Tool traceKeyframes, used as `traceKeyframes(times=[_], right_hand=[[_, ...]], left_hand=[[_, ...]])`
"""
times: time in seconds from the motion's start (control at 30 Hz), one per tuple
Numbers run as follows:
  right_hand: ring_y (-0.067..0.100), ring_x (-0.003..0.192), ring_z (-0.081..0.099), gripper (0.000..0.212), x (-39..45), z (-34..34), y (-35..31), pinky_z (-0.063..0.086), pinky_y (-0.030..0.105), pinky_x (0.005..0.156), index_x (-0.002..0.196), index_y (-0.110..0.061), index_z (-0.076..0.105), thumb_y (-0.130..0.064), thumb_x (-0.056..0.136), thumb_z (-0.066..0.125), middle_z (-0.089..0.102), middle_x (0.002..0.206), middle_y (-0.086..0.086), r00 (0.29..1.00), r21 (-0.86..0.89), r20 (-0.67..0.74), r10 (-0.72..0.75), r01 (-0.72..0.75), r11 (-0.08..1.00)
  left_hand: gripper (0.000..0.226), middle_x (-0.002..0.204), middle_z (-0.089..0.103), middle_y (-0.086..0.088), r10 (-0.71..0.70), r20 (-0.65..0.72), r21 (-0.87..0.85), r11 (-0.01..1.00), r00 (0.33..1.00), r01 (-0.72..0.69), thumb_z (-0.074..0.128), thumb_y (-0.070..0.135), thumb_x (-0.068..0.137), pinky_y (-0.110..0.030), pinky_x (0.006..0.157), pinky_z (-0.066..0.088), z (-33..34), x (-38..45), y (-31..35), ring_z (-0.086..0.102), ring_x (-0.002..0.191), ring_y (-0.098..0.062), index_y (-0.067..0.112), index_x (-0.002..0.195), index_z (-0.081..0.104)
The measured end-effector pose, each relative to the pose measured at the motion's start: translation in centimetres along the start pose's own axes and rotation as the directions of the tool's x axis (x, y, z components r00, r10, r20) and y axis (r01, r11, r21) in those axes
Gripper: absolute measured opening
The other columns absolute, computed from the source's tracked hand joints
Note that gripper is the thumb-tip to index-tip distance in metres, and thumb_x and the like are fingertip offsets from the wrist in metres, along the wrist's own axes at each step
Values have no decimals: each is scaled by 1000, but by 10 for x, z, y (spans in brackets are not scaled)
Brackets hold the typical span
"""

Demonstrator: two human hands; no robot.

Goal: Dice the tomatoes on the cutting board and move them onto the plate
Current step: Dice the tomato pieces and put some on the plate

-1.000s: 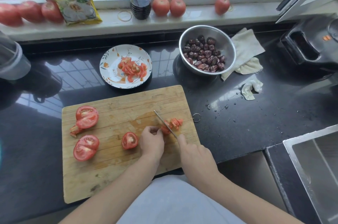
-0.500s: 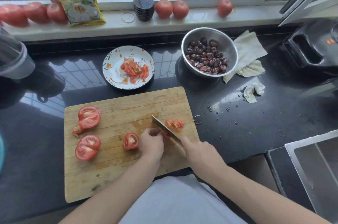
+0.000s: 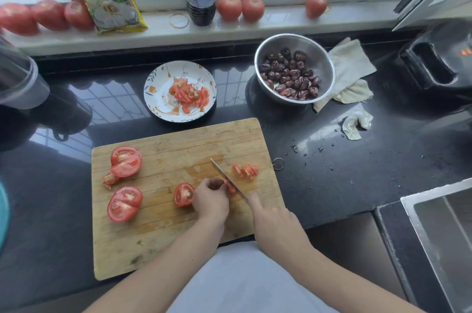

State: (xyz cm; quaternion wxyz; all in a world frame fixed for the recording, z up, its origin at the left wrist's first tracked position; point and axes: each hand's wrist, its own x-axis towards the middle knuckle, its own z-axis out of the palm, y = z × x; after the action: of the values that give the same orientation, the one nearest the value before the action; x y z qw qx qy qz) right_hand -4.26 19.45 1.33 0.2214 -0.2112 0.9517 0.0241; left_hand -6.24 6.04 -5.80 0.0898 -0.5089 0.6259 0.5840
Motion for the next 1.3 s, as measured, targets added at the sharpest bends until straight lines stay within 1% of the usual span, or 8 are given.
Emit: traceKeyframes(times=[0.1, 0.27, 0.47, 0.57, 0.7, 0.93, 1.1, 1.3], right_hand=[[23, 33, 48, 56, -1, 6, 1, 17, 27, 41, 95, -21, 45, 0, 47, 66, 31, 45, -5, 1000, 6, -7, -3, 3, 1000], [33, 70, 55, 32, -17, 0, 8, 32, 36, 59, 110, -20, 36, 1, 85, 37, 42, 71, -4, 999, 74, 40, -4, 1, 997], [33, 78, 70, 19, 27, 9, -18, 40, 38, 56, 113, -16, 38, -7, 96, 40, 64, 90, 6, 999, 86, 53, 8, -13, 996], [31, 51, 65, 30, 45, 13, -29, 38, 35, 40, 103, -16, 39, -15, 87, 65, 61, 71, 6, 1000, 86, -17, -18, 19, 996], [33, 85, 68, 25, 14, 17, -8, 40, 39, 60, 115, -19, 34, -2, 95, 33, 64, 95, 6, 997, 141, 66, 28, -37, 989], [37, 81, 65, 27, 31, 29, -4, 51, 44, 66, 111, -22, 29, -3, 93, 37, 66, 85, 8, 992, 305, -11, 125, -116, 945], [40, 82, 60, 39, 37, 17, 10, 38, 39, 61, 136, -21, 24, -16, 100, 38, 66, 92, 12, 992, 360, -76, 103, -69, 931], [34, 67, 48, 21, 7, 15, 9, 40, 40, 57, 96, -26, 23, -13, 97, 39, 59, 78, 4, 998, 358, -45, 47, -28, 933]], left_hand=[[7, 83, 77, -2, -6, -1, 9, 1000, 1000, 6, 75, 15, 92, -33, 64, 53, 1, 1, -1, 73, 79, -27, 18, 86, 73], [11, 87, 76, 0, -5, -11, 24, 1000, 1000, 6, 73, 15, 94, -38, 73, 58, 2, 2, 0, 72, 86, -25, 21, 85, 73], [19, 82, 73, 7, 50, -54, 104, 994, 997, -44, 74, 13, 90, -42, 88, 58, 3, -1, 0, 69, 87, -24, 24, 76, 67], [16, 82, 72, 6, 62, -65, 101, 993, 996, -55, 73, 14, 90, -39, 86, 56, 3, -3, 1, 68, 87, -25, 23, 78, 67], [15, 86, 73, 4, 58, -52, 122, 991, 997, -52, 70, 14, 94, -42, 84, 58, 3, -3, 0, 69, 88, -23, 23, 81, 68], [17, 84, 73, 3, 70, -47, 153, 986, 996, -62, 67, 10, 95, -36, 77, 57, 3, -3, -1, 68, 81, -18, 20, 82, 69], [13, 83, 74, 1, 48, -55, 135, 990, 997, -40, 63, 5, 97, -25, 55, 45, -2, -4, 0, 66, 69, -13, 15, 91, 71], [15, 90, 76, -1, 9, -39, 122, 992, 999, -4, 68, 11, 97, -37, 75, 61, -7, 6, -7, 73, 86, -21, 22, 86, 70]])
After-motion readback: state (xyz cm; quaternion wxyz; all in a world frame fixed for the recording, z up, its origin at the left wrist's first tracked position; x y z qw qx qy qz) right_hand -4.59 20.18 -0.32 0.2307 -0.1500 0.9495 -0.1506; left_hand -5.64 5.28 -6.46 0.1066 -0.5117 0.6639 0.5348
